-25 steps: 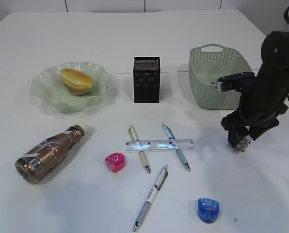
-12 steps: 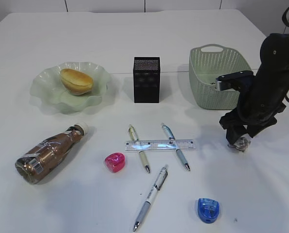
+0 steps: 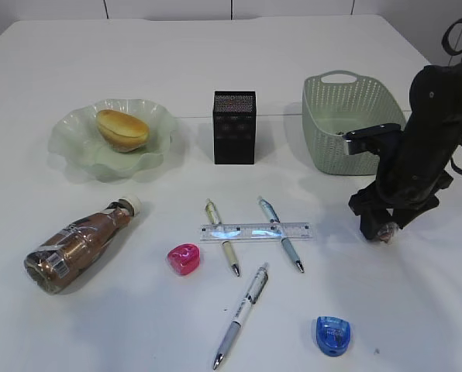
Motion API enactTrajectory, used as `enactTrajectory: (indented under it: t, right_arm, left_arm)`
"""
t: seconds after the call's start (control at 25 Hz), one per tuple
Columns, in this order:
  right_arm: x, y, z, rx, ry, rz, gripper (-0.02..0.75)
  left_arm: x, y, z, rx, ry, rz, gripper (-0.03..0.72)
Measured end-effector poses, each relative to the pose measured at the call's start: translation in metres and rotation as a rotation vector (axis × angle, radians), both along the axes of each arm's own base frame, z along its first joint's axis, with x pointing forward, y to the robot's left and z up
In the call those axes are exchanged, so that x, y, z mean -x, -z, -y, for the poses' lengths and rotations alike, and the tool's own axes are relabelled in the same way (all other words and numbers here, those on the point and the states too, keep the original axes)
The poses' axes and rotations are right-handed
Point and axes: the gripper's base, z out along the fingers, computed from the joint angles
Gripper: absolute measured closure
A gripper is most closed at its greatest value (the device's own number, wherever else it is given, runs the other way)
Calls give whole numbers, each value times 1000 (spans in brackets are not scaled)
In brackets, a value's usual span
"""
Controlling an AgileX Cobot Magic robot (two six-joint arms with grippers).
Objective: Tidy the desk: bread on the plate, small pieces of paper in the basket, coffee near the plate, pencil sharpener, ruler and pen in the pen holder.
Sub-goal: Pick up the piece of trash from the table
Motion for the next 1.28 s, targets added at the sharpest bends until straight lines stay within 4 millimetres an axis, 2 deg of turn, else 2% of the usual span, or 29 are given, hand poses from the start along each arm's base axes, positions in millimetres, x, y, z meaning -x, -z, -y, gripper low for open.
enactTrajectory:
  t: [0.12,0.2,0.32,0.4,0.56,0.84,1.04,1.08,1.28]
  right_arm:
    - [0,7,0,2,0,-17,248]
    - [0,7,0,2,0,-17,295]
    - [0,7,0,2,0,-15,391]
    - [-1,7,0,1,0,-13,531]
    - [-1,7,0,1,0,-13,687]
    - [1,3,0,2,0,-22,700]
    - [-5,-53,-1,-12,-1,124,701]
    - [-8,-69,-1,-17,-1,174,701]
    - [-25,-110,-2,-41,31,326,703]
  left_arm:
    - [0,0,0,-1,0,-2,232]
    - [0,0,0,-2,0,-2,232]
    - [0,0,0,-2,0,-2,232]
    - [0,0,-1,-8,-1,0,232]
    - [0,0,-2,-19,-3,4,232]
    - [0,0,-2,-20,-3,4,232]
    - [0,0,-2,-20,-3,4,232]
    - [0,0,-2,-20,-3,4,232]
    - [0,0,-2,-20,-3,4,232]
